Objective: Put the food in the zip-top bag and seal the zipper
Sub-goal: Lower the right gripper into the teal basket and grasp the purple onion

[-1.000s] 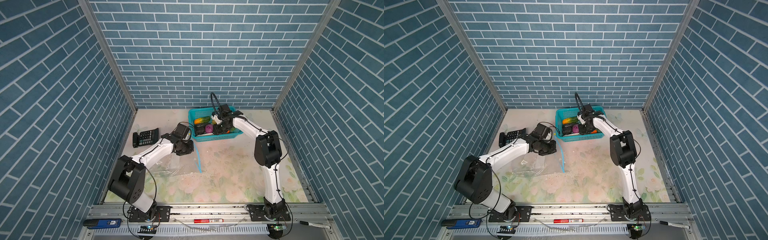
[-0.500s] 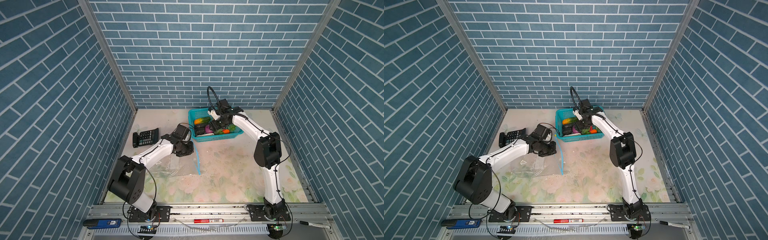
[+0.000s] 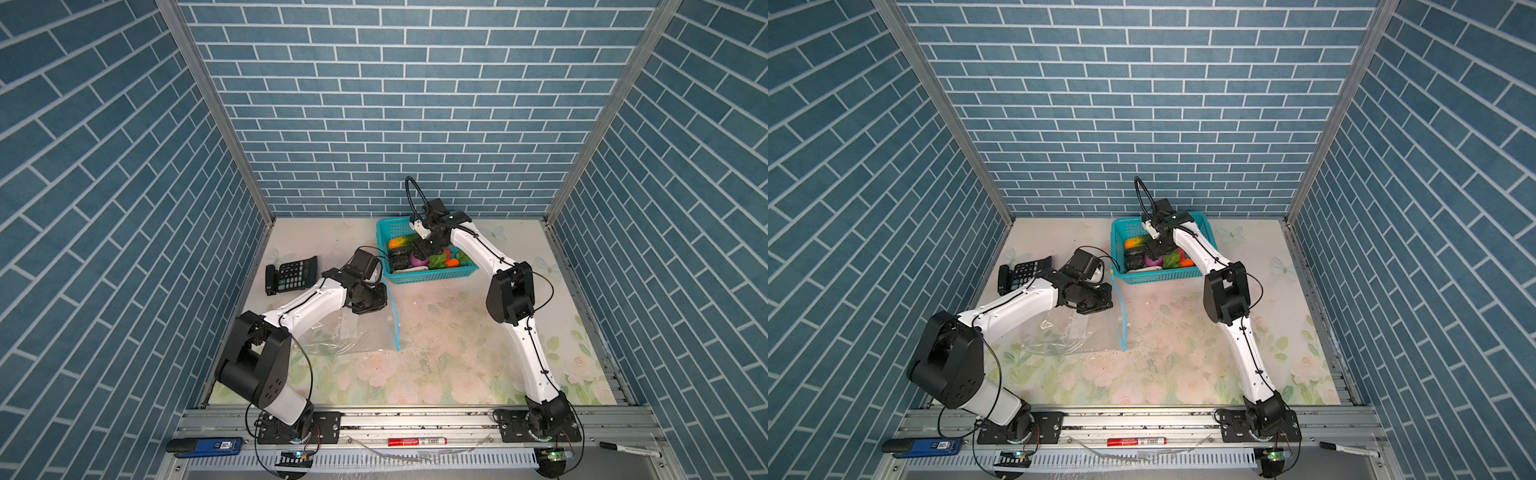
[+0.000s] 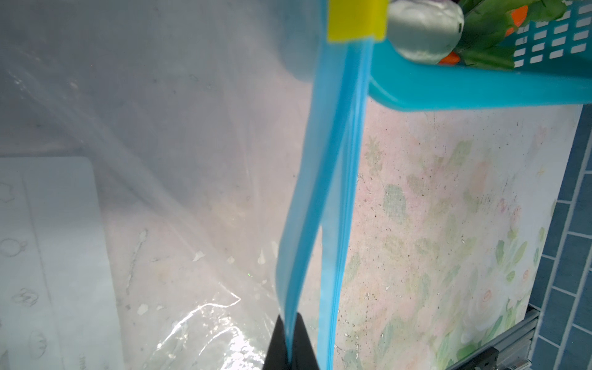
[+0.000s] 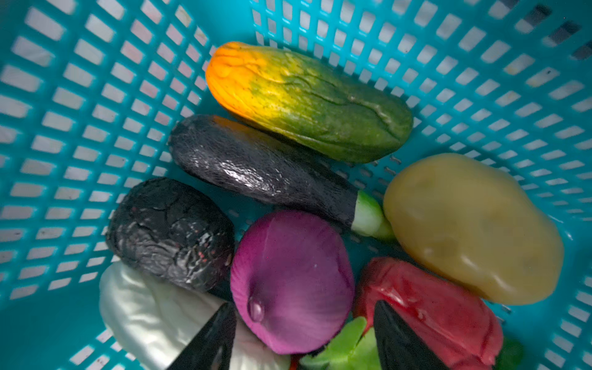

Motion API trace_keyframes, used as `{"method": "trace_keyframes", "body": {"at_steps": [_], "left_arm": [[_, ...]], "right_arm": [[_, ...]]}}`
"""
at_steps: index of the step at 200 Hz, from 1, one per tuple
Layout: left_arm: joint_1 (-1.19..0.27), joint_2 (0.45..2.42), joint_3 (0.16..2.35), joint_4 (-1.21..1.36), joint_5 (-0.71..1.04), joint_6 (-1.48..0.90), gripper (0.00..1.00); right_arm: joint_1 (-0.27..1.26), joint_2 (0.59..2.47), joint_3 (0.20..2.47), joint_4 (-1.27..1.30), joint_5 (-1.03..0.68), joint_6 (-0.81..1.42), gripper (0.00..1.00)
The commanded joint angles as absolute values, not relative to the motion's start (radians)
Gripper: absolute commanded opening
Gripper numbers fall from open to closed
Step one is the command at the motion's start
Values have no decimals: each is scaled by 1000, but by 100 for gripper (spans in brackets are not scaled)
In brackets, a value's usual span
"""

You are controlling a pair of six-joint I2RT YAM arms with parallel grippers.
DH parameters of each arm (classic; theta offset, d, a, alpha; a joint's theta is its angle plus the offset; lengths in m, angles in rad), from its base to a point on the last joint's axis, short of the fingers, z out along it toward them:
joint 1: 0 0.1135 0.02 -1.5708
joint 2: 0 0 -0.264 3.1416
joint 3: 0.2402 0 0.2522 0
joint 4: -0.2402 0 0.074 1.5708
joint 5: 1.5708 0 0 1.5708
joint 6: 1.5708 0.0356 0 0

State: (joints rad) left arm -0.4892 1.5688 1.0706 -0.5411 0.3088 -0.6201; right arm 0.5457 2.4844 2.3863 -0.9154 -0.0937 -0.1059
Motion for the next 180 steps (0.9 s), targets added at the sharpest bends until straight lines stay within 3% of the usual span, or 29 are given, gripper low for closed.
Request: {"method": "trace_keyframes", "body": {"at_steps": [1,30,63,180], "left_arm": [[-493,1578,1074,-545,321,-613,0],[-493,1584,1068,-538,326,-612,0],[-492,1594,1069,-528,340,-612,0],[-493,1608,1081,-528,354,-609,0]], "right_arm": [[559,2519,2456,-936,-63,-140,70],[582,2555,2479,-938,-41,-143,70],[593,2589,2482,-936,11,-148,78],[601,2639,2510,-900,42,-124,81]]}}
